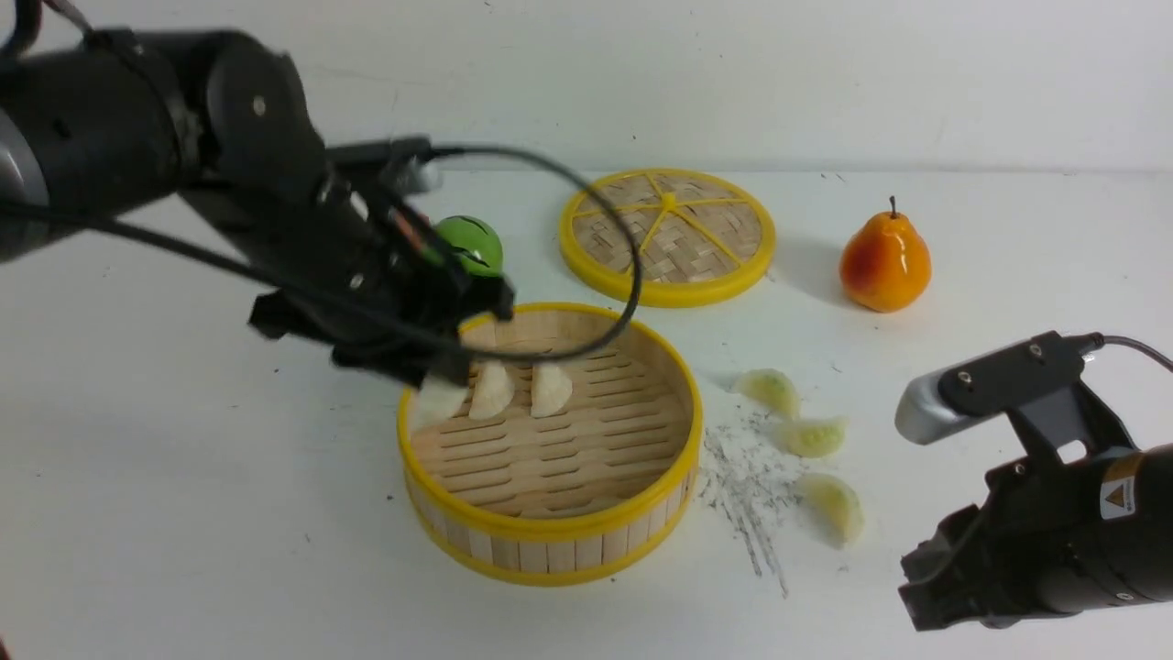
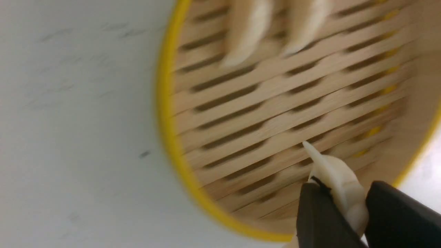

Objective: Put the dumplings into the steamer on the white table.
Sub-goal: 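Place the dumpling into the bamboo steamer basket with the left gripper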

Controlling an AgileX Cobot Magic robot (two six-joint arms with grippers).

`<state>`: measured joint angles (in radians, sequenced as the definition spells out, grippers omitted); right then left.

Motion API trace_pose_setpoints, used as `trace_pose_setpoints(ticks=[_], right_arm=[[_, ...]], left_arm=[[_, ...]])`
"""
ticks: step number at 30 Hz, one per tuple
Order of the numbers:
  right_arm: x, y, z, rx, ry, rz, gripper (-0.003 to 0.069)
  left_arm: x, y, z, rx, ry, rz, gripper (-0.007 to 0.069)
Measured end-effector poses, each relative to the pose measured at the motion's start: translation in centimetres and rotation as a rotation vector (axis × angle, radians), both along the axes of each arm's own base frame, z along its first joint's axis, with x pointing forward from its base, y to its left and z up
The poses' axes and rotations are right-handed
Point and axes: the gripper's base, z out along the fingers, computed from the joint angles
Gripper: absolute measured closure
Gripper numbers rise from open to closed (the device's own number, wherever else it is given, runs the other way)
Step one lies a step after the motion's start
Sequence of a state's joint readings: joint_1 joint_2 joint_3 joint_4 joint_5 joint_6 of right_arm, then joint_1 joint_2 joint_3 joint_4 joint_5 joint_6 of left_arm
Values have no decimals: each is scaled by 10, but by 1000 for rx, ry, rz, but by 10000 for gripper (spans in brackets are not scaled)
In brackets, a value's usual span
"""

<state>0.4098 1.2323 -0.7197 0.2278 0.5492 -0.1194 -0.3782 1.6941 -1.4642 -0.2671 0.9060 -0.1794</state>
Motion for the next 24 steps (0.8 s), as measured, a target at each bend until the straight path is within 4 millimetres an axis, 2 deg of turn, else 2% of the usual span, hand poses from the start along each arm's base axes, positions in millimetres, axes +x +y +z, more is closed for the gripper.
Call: trace_pose_setpoints(ticks=[2,4,5,9,11,14,15,24], right_arm=[[1,0,0,3,-6,-2,544],[1,0,0,6,-6,-3,543],[1,0,0,9,-5,-5,540],[0,1,0,11,-1,-6,536],[-1,0,0,7,10,-3,534],[-1,0,-1,5,17,-1,534],[-2,0,-1,3,22,0,531],[-2,0,-1,2,27,1,525]], left_arm=[[12,-21,12,-95,-42,-37,463],[18,-32,12,-113,-47,-58,463],[30,-50,5,-115,-47,-83,463],[57,-77,-22,-80,-14,-44,463],[73,-85,-43,-20,1,1,463],[81,-89,-56,26,-5,30,463],[85,-91,-66,49,4,54,463],[90,-99,-92,33,74,138,463]])
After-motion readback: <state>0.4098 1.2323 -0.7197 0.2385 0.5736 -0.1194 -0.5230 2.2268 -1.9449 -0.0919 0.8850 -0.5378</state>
